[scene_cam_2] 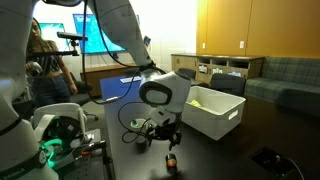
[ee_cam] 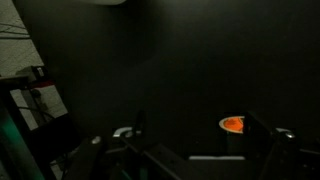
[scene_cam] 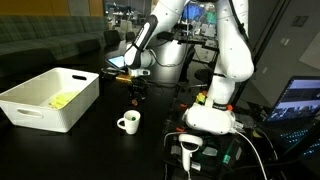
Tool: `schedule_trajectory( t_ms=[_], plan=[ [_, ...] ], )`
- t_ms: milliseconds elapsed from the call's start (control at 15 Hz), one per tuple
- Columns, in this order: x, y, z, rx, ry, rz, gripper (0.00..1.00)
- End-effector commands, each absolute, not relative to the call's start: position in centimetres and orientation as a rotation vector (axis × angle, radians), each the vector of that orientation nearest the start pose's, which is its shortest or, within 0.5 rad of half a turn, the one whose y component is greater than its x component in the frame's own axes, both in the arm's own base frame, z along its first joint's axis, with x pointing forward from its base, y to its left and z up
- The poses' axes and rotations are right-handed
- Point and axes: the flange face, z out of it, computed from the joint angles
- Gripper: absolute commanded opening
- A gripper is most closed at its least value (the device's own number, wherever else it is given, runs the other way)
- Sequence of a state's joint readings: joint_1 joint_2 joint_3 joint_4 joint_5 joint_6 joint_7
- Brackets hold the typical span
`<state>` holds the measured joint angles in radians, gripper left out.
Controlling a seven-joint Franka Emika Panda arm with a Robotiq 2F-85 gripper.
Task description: Put the towels into the basket and the marker and tape into the mug
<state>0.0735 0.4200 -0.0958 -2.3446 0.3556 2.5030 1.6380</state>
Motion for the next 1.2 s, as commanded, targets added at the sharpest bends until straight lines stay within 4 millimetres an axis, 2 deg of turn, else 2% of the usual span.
schedule_trajectory(
  t_ms=[0,400,667,1133],
  plan=[
    [49.0,-0.6,13.0,-1.765,2.684,0.385,1.00],
    [49.0,0.3,11.4,-1.749,2.704,0.347,1.00],
    [48.8,-0.1,11.1,-1.715,2.725,0.294,1.00],
    [49.4,-1.3,11.6,-1.699,2.730,0.209,1.00]
  ],
)
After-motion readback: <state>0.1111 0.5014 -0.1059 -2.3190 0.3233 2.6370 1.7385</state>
